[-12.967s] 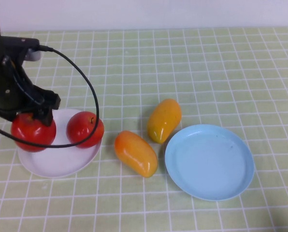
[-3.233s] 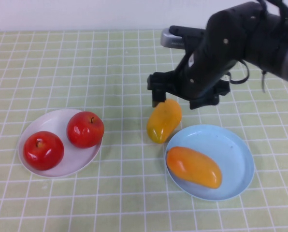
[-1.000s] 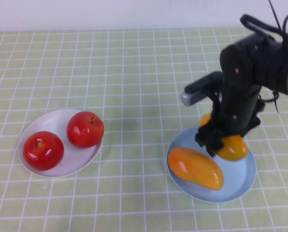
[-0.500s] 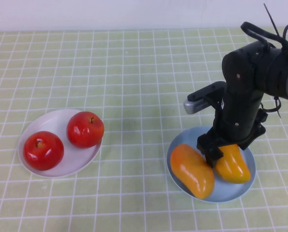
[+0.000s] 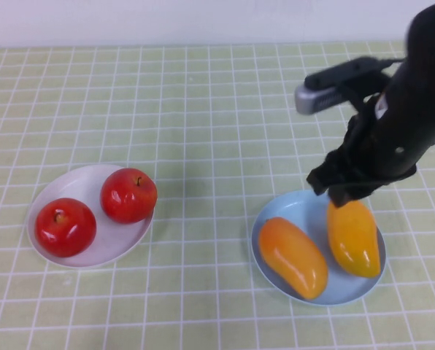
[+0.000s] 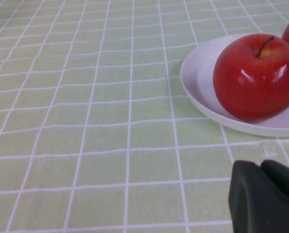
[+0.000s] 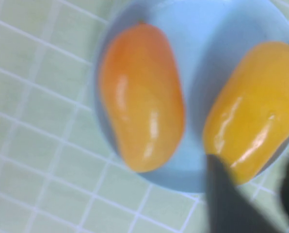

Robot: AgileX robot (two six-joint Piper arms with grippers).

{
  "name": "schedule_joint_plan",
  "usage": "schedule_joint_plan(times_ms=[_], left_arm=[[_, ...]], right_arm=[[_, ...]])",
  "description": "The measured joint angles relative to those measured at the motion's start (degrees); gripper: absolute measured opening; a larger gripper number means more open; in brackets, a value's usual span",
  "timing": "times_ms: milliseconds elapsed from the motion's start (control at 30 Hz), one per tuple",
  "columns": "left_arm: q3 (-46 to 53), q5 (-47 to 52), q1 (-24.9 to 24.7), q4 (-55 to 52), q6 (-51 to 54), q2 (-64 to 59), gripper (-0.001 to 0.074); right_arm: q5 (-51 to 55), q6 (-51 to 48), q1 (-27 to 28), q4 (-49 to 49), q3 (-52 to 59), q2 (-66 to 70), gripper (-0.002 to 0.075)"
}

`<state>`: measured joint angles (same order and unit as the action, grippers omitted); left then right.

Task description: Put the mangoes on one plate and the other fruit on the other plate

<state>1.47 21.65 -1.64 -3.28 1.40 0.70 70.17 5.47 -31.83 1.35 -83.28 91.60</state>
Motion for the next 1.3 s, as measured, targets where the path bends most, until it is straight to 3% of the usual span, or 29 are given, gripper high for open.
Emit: schedule_joint_plan(times_ms=[33,100,233,667,967,1067,1300], left_arm=[[0.00,0.00,0.00,0.00,0.00,0.00,0.0004],[0.00,0.00,0.00,0.00,0.00,0.00,0.0004],[0.00,0.00,0.00,0.00,0.00,0.00,0.0004],[0.00,0.00,0.00,0.00,0.00,0.00,0.0004],[0.00,0.00,0.00,-0.10,0.00,0.00,0.0004],[0.00,0.00,0.00,-0.10,0.00,0.00,0.0004],[0.00,0.00,0.00,-0.20,0.00,0.00,0.0004]], right_arm=[[0.09,0.09,0.00,-0.75,0.00,-0.85,0.0194],[0.35,0.09,-0.08,-1.35,0.00,-2.56,0.0085],[0.59,0.09,-0.08,-2.07,0.12,-6.05,0.0008],[0.54,-1.62,-0.08,-4.72,15.81,-22.56,-0.0015],[-19.25,-4.01,0.24,-4.14,29.26,-25.62,-0.0015],[-28.11,-4.12,3.00,-3.57,34.77,-27.94,-0.0015],[-46.50,-4.12,16.85,-2.80,47.12,-40.15,-0.0015]])
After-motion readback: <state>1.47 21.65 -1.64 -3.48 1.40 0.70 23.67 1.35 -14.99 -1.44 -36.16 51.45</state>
